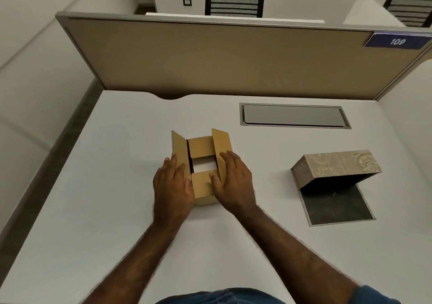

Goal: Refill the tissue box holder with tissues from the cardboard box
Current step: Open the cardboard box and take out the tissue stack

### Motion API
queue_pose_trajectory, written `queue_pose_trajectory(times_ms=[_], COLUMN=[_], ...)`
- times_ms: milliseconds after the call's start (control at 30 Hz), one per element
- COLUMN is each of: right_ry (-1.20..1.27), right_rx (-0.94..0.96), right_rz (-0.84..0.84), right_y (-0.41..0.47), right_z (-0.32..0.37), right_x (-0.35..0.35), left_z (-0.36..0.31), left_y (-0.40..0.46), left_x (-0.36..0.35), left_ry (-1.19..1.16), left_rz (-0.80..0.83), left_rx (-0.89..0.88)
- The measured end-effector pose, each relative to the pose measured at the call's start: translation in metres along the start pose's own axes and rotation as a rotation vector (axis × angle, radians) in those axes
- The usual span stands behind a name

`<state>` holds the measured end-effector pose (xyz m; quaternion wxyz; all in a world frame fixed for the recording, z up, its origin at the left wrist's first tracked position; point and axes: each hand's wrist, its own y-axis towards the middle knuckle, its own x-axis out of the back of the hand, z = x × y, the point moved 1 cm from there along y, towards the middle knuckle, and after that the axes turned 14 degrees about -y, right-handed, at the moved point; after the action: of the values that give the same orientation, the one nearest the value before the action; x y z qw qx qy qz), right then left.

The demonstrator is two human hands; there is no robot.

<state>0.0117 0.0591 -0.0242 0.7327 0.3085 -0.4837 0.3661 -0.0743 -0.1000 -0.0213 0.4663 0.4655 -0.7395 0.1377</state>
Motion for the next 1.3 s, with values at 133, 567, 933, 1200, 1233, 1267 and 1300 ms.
queue_pose_trajectory(times_ms=[133,567,933,1200,1233,1267,1300], right_ry=[0.178,0.196,0.504,0.817,0.839,0.848,0.848], right_rx=[-0.145,-0.26,-0.462,-0.755,-0.781,-0.804,-0.825], right_rz=[-0.044,0.062,-0.068,-0.155,-0.165,-0.168,-0.162], right_y=[-0.005,-0.02,-0.014,-0.012,-0.012,-0.011,-0.011], right_z=[-0.001,-0.011,-0.028,-0.056,-0.058,-0.062,-0.066], right_x=[0.002,-0.009,-0.003,-0.003,-0.005,-0.007,-0.011], left_z=[0.027,0.051,0.062,0.061,0.061,0.061,0.06], left_y=[-0.001,0.021,0.067,0.104,0.107,0.109,0.112], left_x=[0.004,-0.015,-0.013,-0.035,-0.037,-0.039,-0.04], left_ry=[-0.017,-0.425,-0.271,-0.247,-0.245,-0.251,-0.259], left_rz=[0.06,0.337,0.14,0.31,0.326,0.338,0.346], left_rx=[0.083,0.211,0.067,-0.047,-0.05,-0.05,-0.048])
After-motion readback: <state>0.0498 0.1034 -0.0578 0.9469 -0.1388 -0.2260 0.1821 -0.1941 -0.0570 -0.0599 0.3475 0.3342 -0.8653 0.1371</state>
